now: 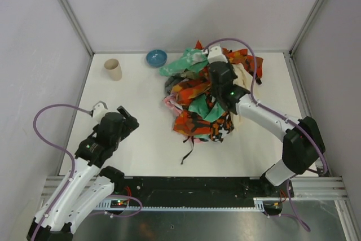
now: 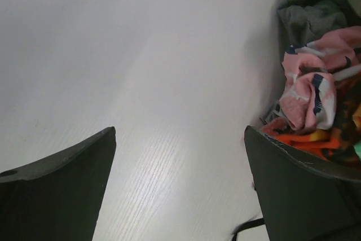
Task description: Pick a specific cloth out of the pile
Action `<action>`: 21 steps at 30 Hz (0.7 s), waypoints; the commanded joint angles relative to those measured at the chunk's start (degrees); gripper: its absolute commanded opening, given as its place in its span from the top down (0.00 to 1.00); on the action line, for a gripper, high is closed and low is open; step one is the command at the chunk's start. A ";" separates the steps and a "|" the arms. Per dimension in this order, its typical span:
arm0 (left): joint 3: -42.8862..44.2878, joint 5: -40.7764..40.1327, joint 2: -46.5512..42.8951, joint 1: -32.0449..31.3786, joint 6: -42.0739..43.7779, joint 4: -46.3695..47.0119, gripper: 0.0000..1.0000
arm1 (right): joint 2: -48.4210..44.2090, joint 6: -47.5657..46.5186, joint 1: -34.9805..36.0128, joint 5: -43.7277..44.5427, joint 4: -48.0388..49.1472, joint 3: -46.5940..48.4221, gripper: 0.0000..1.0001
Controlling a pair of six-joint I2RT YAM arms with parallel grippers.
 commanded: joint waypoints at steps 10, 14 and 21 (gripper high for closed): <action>6.31 -3.36 8.70 -0.30 -1.05 1.09 0.00 | 18.99 28.73 -29.32 -16.52 -21.44 20.60 1.00; 6.96 -2.35 10.55 -0.36 -0.57 1.91 0.00 | 29.74 36.46 -35.34 -24.49 -35.21 27.94 1.00; 7.21 1.03 13.20 -0.43 0.46 4.22 0.00 | 37.60 38.54 -37.59 -30.50 -42.97 29.43 0.95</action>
